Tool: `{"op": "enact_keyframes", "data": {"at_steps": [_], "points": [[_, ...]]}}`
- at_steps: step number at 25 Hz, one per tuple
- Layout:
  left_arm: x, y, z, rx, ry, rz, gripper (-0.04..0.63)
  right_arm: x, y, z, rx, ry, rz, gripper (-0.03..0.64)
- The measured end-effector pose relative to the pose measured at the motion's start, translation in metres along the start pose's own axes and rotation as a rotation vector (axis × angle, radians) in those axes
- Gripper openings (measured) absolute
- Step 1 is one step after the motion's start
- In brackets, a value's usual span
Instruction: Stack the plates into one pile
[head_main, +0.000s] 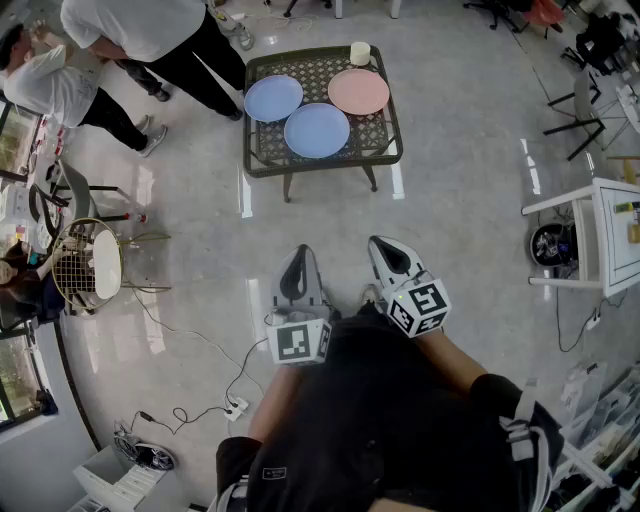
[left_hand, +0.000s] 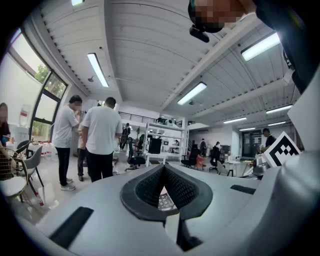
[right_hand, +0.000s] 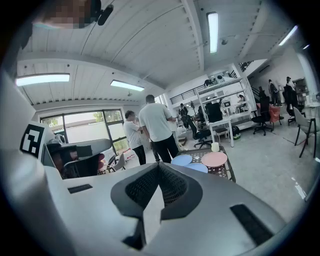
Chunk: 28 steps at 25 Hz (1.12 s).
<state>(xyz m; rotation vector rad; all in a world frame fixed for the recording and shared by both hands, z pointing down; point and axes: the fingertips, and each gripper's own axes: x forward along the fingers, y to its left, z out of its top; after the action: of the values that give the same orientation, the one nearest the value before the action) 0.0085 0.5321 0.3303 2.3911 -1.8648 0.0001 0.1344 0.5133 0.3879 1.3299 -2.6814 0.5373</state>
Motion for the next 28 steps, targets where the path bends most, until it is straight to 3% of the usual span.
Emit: {"op": "enact_keyframes", "data": {"at_steps": [16,28], "points": [[-0.010,-0.039,-0.002,-0.004,0.003,0.021,0.015,-0.034,-0.013,0.003,0.025,-0.014,0.040,0.009],[-0.018,-0.074,-0.015,-0.020,-0.014,0.095,0.015,-0.061,-0.037,-0.013,0.008,-0.002,0.094,0.009]]}}
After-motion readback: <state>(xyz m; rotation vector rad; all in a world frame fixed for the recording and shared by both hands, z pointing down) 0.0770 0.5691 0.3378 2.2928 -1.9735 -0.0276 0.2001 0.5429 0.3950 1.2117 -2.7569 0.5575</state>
